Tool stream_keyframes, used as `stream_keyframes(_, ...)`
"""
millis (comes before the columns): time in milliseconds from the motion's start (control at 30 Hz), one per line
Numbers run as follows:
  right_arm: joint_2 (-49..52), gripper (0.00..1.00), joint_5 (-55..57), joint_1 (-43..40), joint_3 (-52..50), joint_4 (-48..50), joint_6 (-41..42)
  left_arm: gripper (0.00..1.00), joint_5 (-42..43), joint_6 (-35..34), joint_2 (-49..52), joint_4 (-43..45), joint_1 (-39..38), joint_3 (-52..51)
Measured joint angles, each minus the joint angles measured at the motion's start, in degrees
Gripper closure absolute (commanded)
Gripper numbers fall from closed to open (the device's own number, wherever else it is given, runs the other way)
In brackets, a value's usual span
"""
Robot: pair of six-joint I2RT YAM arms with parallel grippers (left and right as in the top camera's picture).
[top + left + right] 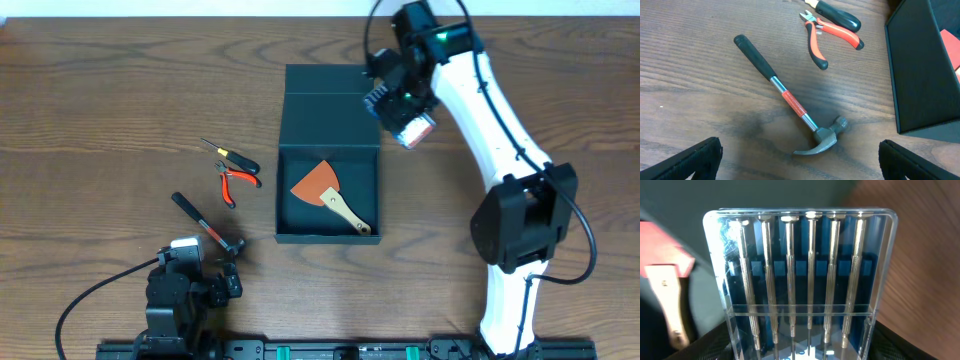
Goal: Pack container
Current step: 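Carry the screwdriver case into the box and lower it onto the scraper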
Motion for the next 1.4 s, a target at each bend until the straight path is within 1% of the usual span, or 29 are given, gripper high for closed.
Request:
stream_keyframes(433,0.00,0.32,-2.51,16.20,0.72,-4.42,0.00,0.01,0.00,0.00,0.00,0.00,0.00,0.00)
stream_keyframes(567,0.00,0.32,-2.84,19.54,0.72,-5.22,0.00,0.01,0.00,0.00,0.00,0.00,0.00,0.00)
stream_keyframes(733,0.00,0.32,-3.48,20.09,-0.07,-5.01,0.00,0.01,-0.02,0.00,0.00,0.00,0.00,0.00)
stream_keyframes(900,0.00,0.33,-3.82,20.04,-5.53,-2.62,0.00,0.01,0.00,0.02,0.00,0.00,0.00,0.00)
stream_keyframes(1300,0.00,0.34,-5.11,20.06,-21.97,11.98,-0.02,0.01,0.00,0.00,0.00,0.00,0.00,0.00)
stream_keyframes(1400,0.00,0.30,-5.09,20.06,-24.76,14.64,-0.02,0.01,0.00,0.00,0.00,0.00,0.00,0.00)
